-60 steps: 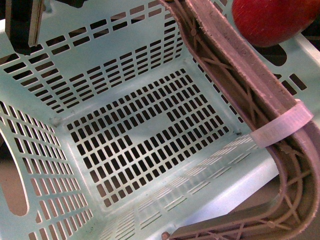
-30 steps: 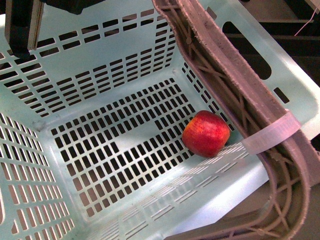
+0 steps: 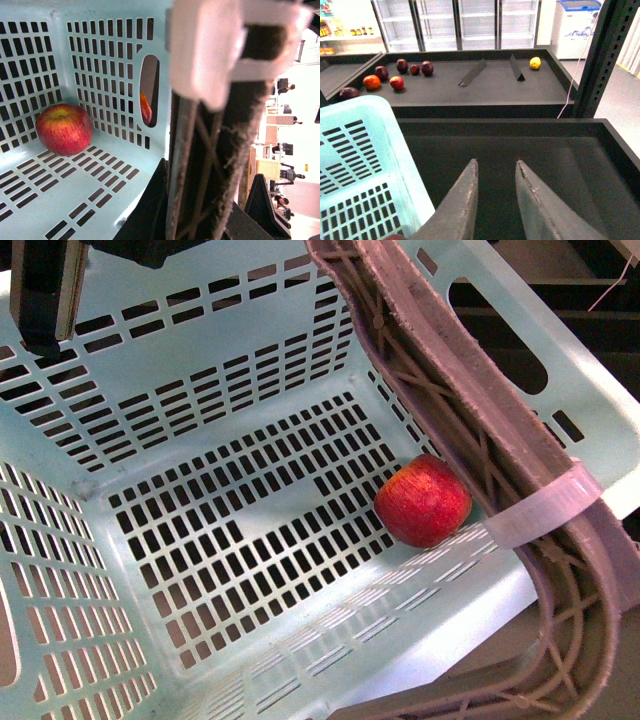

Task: Pick apple with right arm and hold basket with left

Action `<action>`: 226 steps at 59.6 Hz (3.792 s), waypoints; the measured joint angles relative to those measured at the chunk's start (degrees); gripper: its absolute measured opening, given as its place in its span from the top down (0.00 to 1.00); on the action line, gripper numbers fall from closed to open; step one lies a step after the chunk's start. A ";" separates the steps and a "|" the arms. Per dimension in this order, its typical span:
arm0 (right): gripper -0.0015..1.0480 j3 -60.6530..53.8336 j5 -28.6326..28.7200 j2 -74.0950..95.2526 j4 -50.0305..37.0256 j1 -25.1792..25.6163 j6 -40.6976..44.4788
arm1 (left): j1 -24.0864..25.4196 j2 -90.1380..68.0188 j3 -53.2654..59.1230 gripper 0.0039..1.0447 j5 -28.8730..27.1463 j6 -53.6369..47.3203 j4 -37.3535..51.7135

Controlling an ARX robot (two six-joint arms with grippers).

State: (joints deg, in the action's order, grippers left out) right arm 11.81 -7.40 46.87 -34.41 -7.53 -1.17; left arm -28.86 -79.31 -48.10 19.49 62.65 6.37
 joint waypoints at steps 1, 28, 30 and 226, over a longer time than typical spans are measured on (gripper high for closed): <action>0.84 -0.24 0.15 -0.28 0.00 0.15 0.02 | 0.00 0.00 0.00 0.92 0.00 0.00 0.00; 0.98 -7.28 7.26 -12.63 5.31 7.30 0.83 | -0.02 0.00 0.00 0.92 0.17 0.11 0.00; 0.98 -7.58 7.28 -13.49 5.81 7.30 0.85 | -0.02 0.00 0.00 0.92 0.15 0.11 0.00; 0.09 -10.80 7.39 -46.60 34.34 7.34 0.98 | 23.65 -20.33 0.81 0.93 -17.16 27.23 9.81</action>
State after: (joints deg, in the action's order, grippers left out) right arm 1.02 -0.01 0.27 -0.08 -0.19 -0.19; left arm -5.21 -99.63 -47.29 2.33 89.89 16.19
